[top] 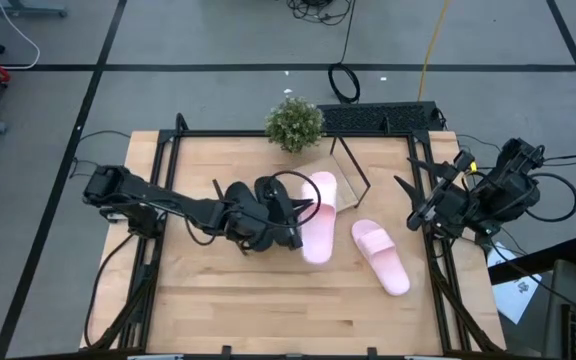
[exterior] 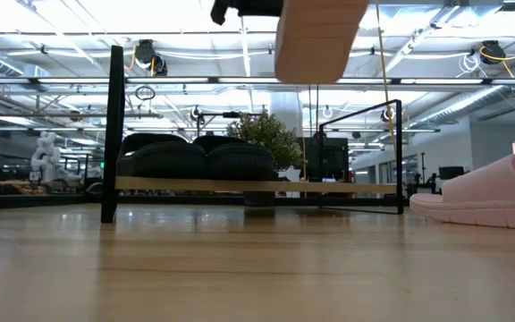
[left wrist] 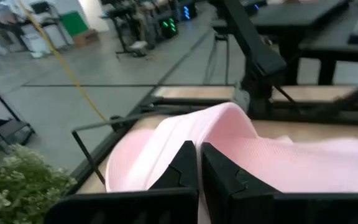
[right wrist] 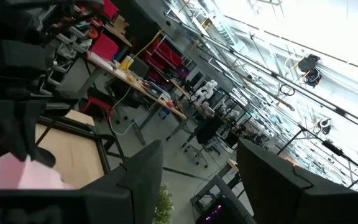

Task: Pick and place slides into the shelf
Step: Put the left pair pink slides on the shelf

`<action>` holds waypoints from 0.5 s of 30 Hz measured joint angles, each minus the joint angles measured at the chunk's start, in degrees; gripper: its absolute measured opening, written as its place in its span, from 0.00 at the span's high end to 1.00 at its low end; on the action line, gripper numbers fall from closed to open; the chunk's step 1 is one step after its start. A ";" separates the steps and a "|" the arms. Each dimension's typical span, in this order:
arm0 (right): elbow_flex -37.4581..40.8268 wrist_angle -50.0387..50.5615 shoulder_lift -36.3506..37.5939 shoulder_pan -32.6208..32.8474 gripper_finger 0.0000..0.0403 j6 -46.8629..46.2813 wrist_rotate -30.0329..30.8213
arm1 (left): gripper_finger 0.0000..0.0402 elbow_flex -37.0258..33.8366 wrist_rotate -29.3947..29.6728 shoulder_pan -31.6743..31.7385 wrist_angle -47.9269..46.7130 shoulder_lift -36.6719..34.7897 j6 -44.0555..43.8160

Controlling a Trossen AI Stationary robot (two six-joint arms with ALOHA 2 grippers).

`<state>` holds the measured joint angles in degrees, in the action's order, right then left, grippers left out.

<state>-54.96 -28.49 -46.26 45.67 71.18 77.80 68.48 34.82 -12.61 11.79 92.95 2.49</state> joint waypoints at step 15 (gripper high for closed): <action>0.00 0.02 0.02 0.00 0.51 0.47 0.09 | 1.00 -0.03 10.62 1.81 9.29 10.45 -4.57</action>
<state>-54.96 -28.47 -46.24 45.67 71.64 77.89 68.45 45.45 -10.80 21.08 103.40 -2.08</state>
